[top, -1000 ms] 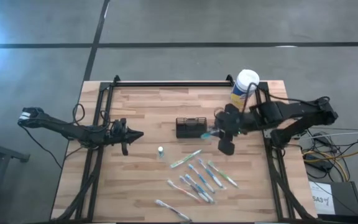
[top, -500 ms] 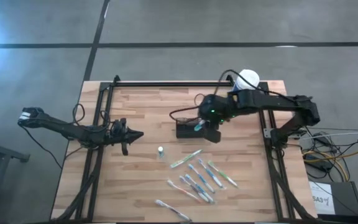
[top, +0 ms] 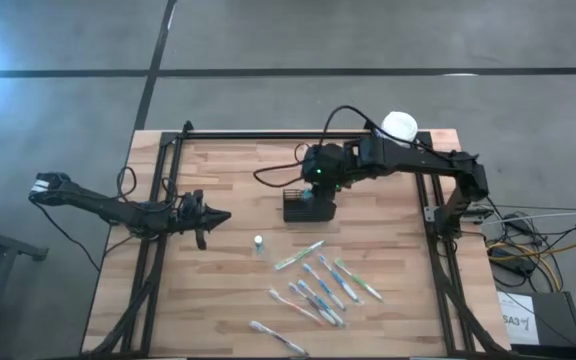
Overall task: Pick & Place toothbrushing station
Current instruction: Put the bottom blue mouthwash into the black wire organizer
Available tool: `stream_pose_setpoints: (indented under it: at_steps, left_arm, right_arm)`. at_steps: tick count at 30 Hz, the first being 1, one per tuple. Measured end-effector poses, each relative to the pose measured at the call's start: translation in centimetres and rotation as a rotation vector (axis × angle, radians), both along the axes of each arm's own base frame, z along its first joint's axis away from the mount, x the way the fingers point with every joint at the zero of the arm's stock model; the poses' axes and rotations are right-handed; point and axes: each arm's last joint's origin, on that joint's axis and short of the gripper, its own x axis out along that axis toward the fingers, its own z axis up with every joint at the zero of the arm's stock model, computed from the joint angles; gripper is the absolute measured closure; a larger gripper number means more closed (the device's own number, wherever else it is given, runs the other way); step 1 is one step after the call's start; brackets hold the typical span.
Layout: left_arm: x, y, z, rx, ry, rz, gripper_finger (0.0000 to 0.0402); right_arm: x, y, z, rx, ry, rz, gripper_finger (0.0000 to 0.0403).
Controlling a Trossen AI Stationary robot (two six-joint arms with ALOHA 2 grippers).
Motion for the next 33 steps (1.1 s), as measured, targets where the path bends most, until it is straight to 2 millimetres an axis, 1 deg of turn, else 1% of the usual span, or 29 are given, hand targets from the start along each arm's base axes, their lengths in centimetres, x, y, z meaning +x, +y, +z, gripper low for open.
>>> stream_pose_setpoints:
  at_steps: [4, 8, 11, 16, 23, 27, 30, 33]
  left_arm:
    - [0.0, 0.0, 0.0, 0.001, 0.001, 0.000, 0.0394]
    - [0.0, 0.0, 0.0, 0.006, 0.002, -0.001, 0.0394]
    - [0.0, 0.0, 0.0, 0.007, 0.004, -0.001, 0.0394]
    - [0.0, 0.0, 0.0, 0.003, 0.005, 0.000, 0.0394]
    - [0.0, 0.0, -0.1, 0.003, 0.006, 0.000, 0.0394]
    - [0.0, 0.0, -0.1, 0.004, 0.007, 0.000, 0.0394]
    - [0.0, 0.0, -0.1, 0.004, 0.007, 0.000, 0.0394]
    - [0.0, 0.0, -0.1, 0.003, 0.007, 0.000, 0.0394]
  right_arm:
    - [0.7, -0.8, 0.1, -0.005, 0.055, 0.001, 0.0311]
    - [1.4, -1.0, 0.0, -0.039, 0.088, 0.099, 0.0311]
    - [1.6, -0.9, 0.1, -0.041, 0.072, 0.157, 0.0311]
    - [1.1, -0.9, 0.5, -0.010, 0.054, 0.084, 0.0311]
    - [-1.2, 0.2, 1.2, -0.003, 0.060, 0.095, 0.0311]
    - [-3.3, 0.3, 1.9, 0.003, -0.016, 0.065, 0.0311]
    - [-5.1, 0.4, 1.8, 0.004, -0.063, 0.033, 0.0311]
    - [-6.7, 0.5, 0.9, 0.018, -0.092, -0.003, 0.0311]
